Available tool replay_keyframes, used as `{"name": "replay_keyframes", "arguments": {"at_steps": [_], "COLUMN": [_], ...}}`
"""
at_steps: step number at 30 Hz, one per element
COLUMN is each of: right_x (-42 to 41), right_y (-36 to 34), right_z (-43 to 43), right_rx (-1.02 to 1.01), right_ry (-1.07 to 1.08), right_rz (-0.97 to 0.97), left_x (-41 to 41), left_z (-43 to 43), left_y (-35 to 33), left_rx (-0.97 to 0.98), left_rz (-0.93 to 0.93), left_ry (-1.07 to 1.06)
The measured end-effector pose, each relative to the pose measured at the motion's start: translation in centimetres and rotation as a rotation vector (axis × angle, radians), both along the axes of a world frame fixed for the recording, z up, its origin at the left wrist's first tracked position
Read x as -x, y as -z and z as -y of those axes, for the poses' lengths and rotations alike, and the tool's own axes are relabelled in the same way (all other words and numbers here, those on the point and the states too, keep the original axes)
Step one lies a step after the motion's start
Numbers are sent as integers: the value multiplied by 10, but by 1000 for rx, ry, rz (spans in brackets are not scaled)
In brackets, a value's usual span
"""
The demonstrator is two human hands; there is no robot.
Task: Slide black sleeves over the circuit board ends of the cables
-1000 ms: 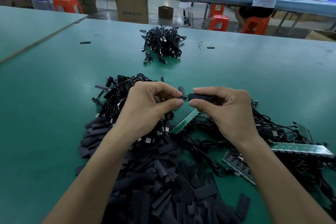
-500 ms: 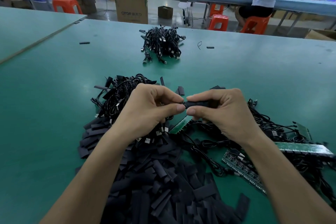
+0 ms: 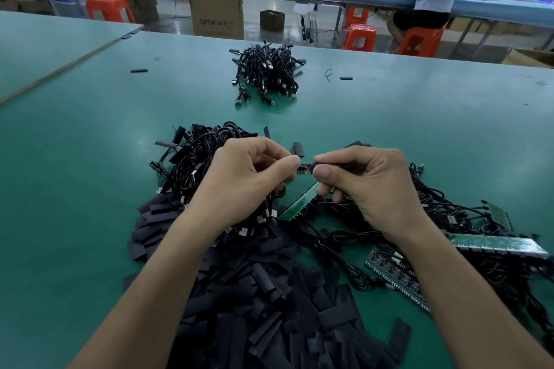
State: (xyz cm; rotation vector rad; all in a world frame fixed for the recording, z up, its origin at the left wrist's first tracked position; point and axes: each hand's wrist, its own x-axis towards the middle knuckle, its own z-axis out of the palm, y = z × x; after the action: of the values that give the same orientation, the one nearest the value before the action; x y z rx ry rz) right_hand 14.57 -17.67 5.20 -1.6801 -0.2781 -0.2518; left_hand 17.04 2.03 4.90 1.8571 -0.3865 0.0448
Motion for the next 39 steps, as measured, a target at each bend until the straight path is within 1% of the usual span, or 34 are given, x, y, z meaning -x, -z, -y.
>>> {"name": "replay_keyframes", "arguments": {"at_steps": [3, 7, 13, 16, 18, 21, 23, 29, 39], "right_x": [0, 0, 0, 0, -2, -2, -2, -1, 1], "right_y": [3, 4, 6, 4, 5, 7, 7, 8, 3], "right_z": [-1, -4, -10, -9, -9, -9, -9, -9, -14], "right_rx": [-37, -105, -87, -56, -44, -47, -65, -110, -67], "right_ry": [6, 29, 27, 56, 79, 100, 107, 79, 48], "right_rz": [-2, -24, -6, 24, 29, 25, 30, 50, 47], "left_x": [0, -1, -1, 1, 2, 6, 7, 3, 2], "left_z": [1, 1, 2, 3, 4, 5, 5, 4, 7], "left_y": [1, 0, 0, -1, -2, -4, -5, -2, 0], "left_rx": [-64, -42, -27, -6, -27, -29, -6, -26, -41], "left_rz": [-25, -14, -23, 8, 70, 148, 162, 55, 45], "left_ry": [21, 44, 57, 20, -36, -117, -136, -89, 0]}}
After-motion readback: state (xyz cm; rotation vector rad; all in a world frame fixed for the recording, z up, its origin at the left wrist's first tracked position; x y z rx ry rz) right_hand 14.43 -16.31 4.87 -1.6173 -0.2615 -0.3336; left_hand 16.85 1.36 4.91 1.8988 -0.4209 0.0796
